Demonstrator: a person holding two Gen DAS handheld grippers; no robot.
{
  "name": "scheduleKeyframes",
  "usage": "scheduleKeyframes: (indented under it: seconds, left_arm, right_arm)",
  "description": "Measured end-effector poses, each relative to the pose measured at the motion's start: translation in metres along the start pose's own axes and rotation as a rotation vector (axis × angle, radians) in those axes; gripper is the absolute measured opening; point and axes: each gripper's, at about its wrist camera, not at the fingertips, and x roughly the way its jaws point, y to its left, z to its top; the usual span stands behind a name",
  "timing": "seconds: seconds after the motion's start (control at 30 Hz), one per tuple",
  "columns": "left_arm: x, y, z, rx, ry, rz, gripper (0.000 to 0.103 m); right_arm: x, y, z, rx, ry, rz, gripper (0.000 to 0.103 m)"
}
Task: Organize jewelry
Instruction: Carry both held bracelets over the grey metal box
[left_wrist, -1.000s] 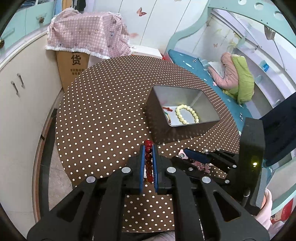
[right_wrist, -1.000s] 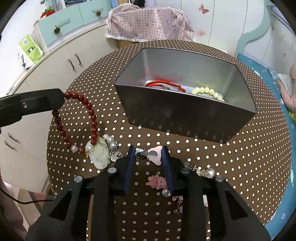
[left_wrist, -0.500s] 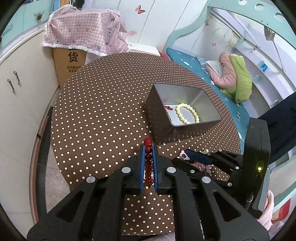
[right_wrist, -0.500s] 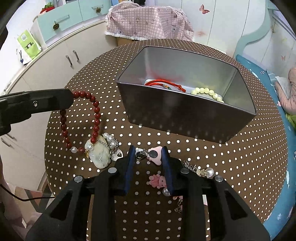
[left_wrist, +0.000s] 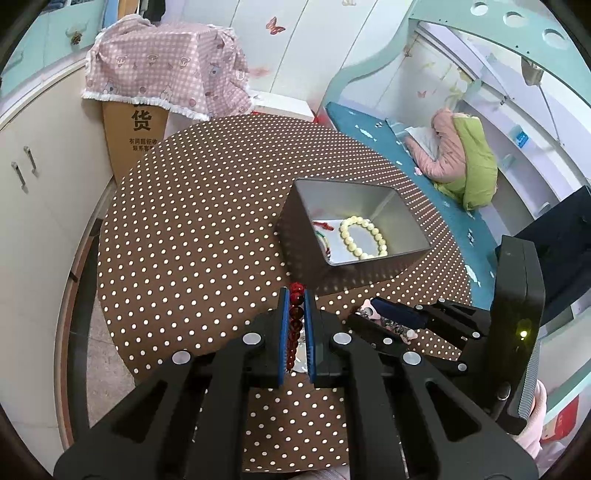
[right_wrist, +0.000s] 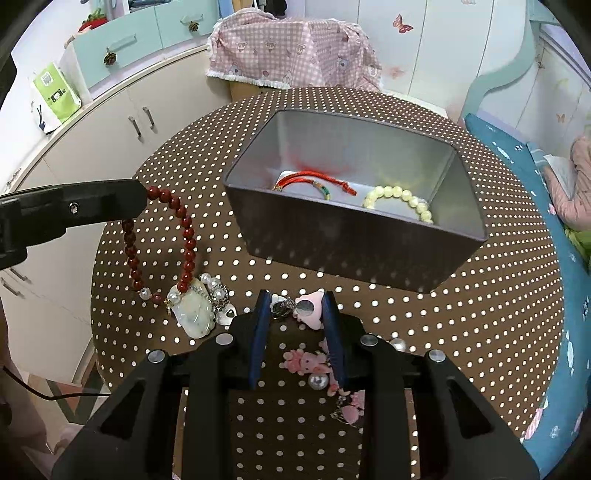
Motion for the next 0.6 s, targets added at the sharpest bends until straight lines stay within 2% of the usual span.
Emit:
scheduleKeyframes:
  seconds: [0.6]
  left_arm:
    - [-0.014,-0.045,0.044,0.100,-0.097,-0.066,0.008]
  right_arm:
    - [-0.058,-0.040,0.024,0.052,-0.171,-0.078,0.027]
